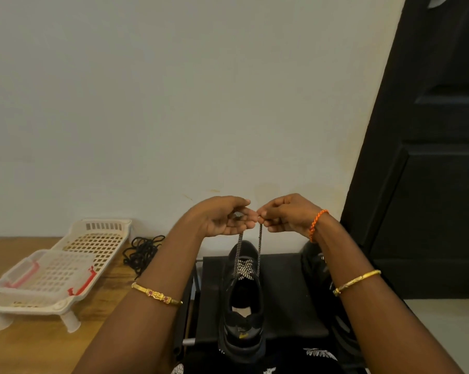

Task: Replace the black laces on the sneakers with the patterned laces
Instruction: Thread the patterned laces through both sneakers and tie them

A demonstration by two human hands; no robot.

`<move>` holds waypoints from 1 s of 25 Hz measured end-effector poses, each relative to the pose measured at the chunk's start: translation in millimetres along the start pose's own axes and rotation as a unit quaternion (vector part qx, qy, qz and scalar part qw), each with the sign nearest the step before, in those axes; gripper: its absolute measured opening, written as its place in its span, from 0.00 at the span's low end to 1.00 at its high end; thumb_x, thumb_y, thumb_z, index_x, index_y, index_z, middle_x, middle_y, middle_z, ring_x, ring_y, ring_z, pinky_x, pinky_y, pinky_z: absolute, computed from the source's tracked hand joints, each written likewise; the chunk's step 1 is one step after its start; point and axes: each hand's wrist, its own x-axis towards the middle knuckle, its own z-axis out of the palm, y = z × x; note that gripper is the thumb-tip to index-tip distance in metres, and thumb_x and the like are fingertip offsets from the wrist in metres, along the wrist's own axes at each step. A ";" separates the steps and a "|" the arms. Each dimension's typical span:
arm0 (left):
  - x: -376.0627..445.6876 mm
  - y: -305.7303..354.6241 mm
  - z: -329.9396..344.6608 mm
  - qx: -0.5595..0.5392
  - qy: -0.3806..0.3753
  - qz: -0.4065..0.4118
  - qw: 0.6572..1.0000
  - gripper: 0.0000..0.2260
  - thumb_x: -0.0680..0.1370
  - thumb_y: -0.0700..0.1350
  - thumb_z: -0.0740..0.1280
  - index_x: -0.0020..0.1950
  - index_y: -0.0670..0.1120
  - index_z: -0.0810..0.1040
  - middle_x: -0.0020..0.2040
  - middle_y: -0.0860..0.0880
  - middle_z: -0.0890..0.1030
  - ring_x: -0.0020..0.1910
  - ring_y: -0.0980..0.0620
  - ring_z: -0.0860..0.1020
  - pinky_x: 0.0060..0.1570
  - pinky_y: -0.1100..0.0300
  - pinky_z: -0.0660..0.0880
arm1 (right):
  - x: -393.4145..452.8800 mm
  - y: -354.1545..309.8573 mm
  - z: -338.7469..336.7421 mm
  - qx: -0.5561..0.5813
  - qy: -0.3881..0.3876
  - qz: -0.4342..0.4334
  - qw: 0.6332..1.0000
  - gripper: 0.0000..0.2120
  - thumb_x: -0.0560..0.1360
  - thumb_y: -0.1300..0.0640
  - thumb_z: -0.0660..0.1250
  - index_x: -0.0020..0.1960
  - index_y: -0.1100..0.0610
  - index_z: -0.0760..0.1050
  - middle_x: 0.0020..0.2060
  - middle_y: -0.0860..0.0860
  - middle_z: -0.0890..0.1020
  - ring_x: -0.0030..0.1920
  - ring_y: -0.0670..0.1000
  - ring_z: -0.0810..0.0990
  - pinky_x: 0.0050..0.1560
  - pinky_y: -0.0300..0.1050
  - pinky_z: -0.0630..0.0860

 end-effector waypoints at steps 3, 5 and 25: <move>0.2 11.8 6.9 0.010 -0.007 -0.019 1.000 0.16 0.82 0.47 0.59 0.46 0.38 0.80 0.35 0.45 0.84 0.31 0.54 0.83 0.32 0.65 0.79 | 5.7 -8.4 -2.9 -0.106 0.011 -0.013 0.994 0.06 0.77 0.68 0.63 0.50 0.64 0.78 0.35 0.53 0.81 0.35 0.46 0.80 0.40 0.37 0.80; 0.2 11.1 10.5 0.011 -0.007 -0.037 0.999 0.17 0.83 0.48 0.57 0.46 0.37 0.80 0.35 0.44 0.84 0.31 0.53 0.83 0.31 0.65 0.80 | 7.2 -11.6 -1.5 -0.138 0.013 -0.010 0.990 0.05 0.77 0.67 0.63 0.49 0.62 0.77 0.36 0.53 0.81 0.35 0.46 0.81 0.39 0.37 0.79; 9.2 16.9 33.2 0.073 -0.055 -0.151 0.984 0.15 0.83 0.43 0.56 0.48 0.36 0.78 0.36 0.43 0.84 0.32 0.51 0.83 0.35 0.60 0.80 | -6.5 -20.5 8.8 -0.342 0.109 0.002 0.933 0.10 0.71 0.59 0.71 0.49 0.64 0.80 0.44 0.58 0.84 0.44 0.55 0.83 0.49 0.49 0.81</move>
